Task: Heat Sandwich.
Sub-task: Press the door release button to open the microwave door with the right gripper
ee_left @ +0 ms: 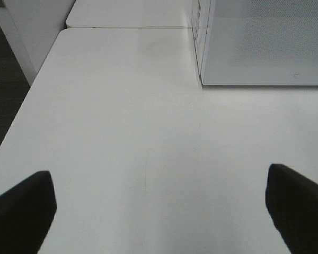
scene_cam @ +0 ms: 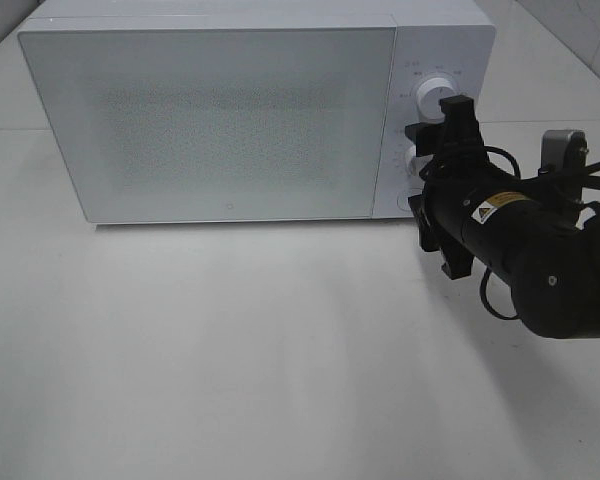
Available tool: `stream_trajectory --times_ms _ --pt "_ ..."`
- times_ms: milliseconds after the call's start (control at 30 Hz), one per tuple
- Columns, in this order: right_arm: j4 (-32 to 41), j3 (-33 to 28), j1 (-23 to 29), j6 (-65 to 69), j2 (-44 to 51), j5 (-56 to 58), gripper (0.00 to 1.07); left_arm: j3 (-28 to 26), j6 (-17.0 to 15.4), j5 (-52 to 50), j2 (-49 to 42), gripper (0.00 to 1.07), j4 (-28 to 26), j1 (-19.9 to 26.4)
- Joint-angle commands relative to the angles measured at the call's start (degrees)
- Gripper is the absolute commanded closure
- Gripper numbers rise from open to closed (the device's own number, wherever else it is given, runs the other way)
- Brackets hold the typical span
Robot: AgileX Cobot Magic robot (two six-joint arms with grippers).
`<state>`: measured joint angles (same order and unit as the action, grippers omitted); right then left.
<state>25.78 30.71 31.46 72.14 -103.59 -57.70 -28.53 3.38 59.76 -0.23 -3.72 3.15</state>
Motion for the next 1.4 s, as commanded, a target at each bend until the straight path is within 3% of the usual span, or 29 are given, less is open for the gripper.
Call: stream_trajectory --times_ms 33,600,967,1100,1400 --pt "-1.66 -0.29 -0.17 -6.07 2.98 5.96 0.32 0.11 -0.06 -0.52 -1.60 0.05 -0.29 0.06" --pt "-2.58 -0.29 -0.17 -47.90 17.82 42.63 0.32 0.11 -0.06 -0.52 -1.60 0.05 -0.29 0.06" --pt "-3.09 3.95 -0.17 -64.52 21.26 60.79 0.32 0.11 -0.06 -0.52 -1.60 0.05 -0.29 0.06" --pt "-6.82 5.96 -0.17 -66.81 22.23 67.55 0.32 0.11 -0.06 -0.52 -1.60 0.05 -0.29 0.06" --pt "-23.09 10.03 -0.17 -65.43 28.71 85.37 0.32 0.11 -0.06 -0.52 -1.60 0.05 -0.29 0.06"
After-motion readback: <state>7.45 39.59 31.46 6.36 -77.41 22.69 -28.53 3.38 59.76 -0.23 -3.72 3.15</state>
